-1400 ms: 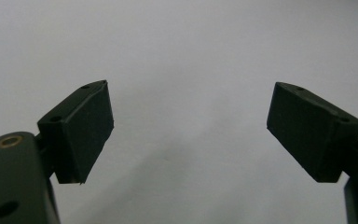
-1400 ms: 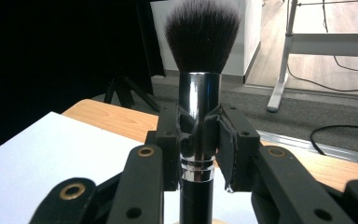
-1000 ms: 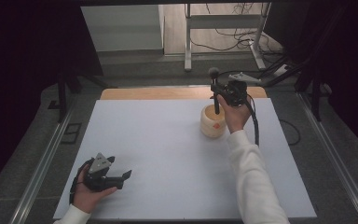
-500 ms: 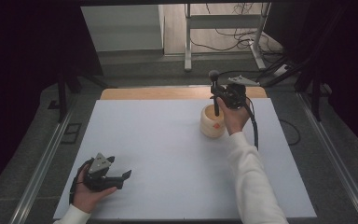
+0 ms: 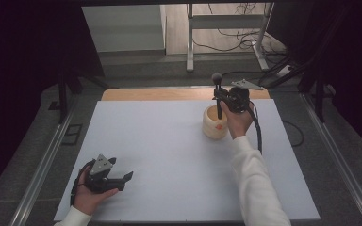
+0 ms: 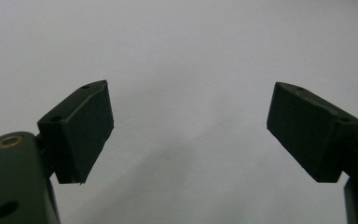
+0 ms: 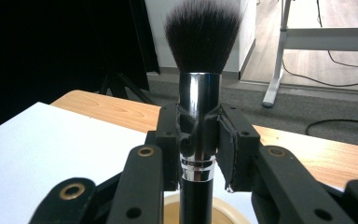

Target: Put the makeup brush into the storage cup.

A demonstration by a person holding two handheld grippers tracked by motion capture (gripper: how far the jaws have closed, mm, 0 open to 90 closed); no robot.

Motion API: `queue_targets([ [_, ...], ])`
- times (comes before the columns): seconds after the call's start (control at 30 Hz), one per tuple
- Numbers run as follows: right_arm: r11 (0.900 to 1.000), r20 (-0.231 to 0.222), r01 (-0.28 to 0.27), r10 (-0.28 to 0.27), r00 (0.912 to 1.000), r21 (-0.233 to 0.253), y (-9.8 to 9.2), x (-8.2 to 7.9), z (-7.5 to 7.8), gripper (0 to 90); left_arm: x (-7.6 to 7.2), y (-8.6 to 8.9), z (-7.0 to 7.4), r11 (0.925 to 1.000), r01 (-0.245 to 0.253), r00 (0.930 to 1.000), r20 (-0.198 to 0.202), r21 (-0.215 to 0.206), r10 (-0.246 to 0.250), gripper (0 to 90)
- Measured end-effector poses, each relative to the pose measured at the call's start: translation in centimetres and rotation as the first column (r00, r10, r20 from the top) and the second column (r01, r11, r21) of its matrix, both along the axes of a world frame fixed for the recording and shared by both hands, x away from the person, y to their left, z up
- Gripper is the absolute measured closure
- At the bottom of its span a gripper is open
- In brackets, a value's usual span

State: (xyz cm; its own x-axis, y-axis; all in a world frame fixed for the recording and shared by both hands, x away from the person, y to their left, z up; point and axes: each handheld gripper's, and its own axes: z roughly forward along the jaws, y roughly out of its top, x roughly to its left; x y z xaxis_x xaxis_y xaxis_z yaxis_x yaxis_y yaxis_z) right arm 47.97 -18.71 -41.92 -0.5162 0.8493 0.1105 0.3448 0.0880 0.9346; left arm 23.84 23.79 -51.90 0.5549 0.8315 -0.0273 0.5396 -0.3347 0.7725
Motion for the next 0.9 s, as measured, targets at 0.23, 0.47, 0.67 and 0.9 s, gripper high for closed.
queue_targets([
  [0.23, 1.0, 0.012, 0.005, -0.005, 0.9999, 0.003, 0.0, -0.2, -0.6, 71.2, 0.0, 0.0, 0.0, 1.0, -0.001, 1.0, 0.001, 0.0, 0.001, 15.0],
  [0.47, 1.0, 0.02, 0.002, -0.002, 0.9998, 0.0, 0.0, -0.5, -1.0, 71.2, 0.0, 0.0, 0.0, 1.0, -0.001, 1.0, 0.001, -0.001, 0.001, 15.1],
  [0.67, 1.0, 0.02, 0.0, 0.0, 0.9998, -0.007, -0.2, -0.8, -1.3, 70.8, 0.0, 0.0, 0.0, 1.0, 0.0, 1.0, 0.0, 0.0, 0.0, 15.0],
  [0.9, 0.999, 0.02, -0.023, 0.024, 0.9995, -0.027, -0.2, -1.2, -1.6, 40.4, 0.0, -0.1, -0.1, 1.0, 0.002, 1.0, -0.001, 0.002, -0.002, 15.0],
])
